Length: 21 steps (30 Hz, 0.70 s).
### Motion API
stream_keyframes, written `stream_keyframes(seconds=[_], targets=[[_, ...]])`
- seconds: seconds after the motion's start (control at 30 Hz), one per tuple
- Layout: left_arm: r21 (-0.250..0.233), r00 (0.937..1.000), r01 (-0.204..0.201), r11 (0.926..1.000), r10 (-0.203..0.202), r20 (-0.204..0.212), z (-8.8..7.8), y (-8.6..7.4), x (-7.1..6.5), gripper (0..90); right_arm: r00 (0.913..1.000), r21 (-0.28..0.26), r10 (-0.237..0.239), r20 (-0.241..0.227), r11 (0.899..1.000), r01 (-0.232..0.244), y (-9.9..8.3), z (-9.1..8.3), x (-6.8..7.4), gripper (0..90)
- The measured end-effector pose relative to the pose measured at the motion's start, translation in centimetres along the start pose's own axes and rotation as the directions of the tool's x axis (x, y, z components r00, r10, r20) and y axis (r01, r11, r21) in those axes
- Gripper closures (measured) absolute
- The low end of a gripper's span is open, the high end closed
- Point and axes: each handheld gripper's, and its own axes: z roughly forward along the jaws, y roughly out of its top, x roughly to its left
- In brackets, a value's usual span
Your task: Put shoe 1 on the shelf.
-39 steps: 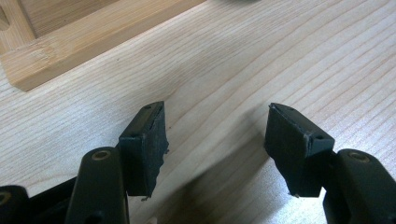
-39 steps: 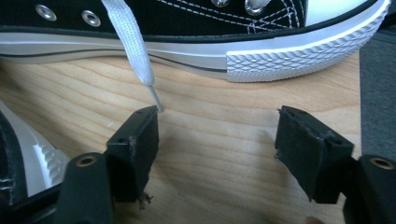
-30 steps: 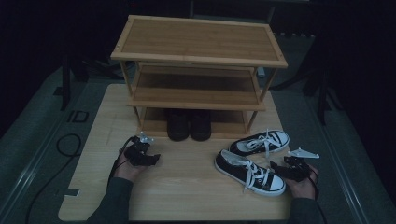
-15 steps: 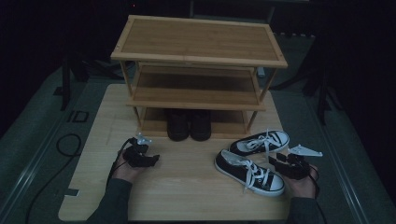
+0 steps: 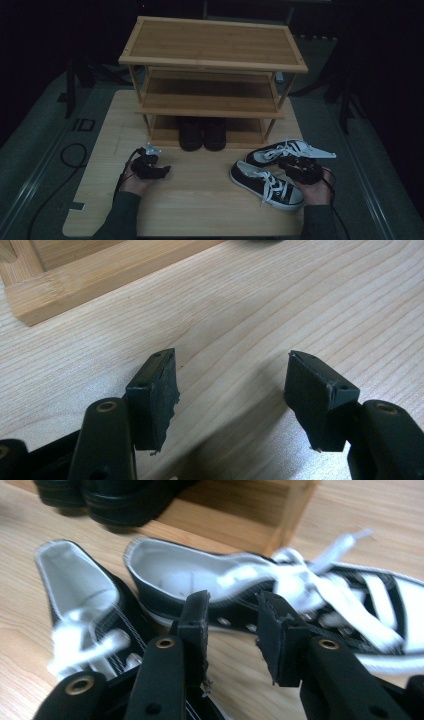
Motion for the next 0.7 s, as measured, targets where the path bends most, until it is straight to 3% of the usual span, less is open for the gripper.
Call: stream_keyframes(seconds=[0.37, 0.7], targets=[[-0.011, 0.9999, 0.01, 0.9999, -0.01, 0.008, 0.0, -0.1, 0.1, 38.6, 0.9959, 0.027, -0.087, -0.026, 0.996, 0.088, 2.9, 1.5, 2.6, 68.6], [-0.015, 0.9999, 0.01, 0.9998, -0.01, 0.009, 0.0, -0.2, 0.1, 38.6, 0.9907, 0.069, -0.125, -0.053, 0.989, 0.129, 4.2, 3.4, 4.6, 72.1]])
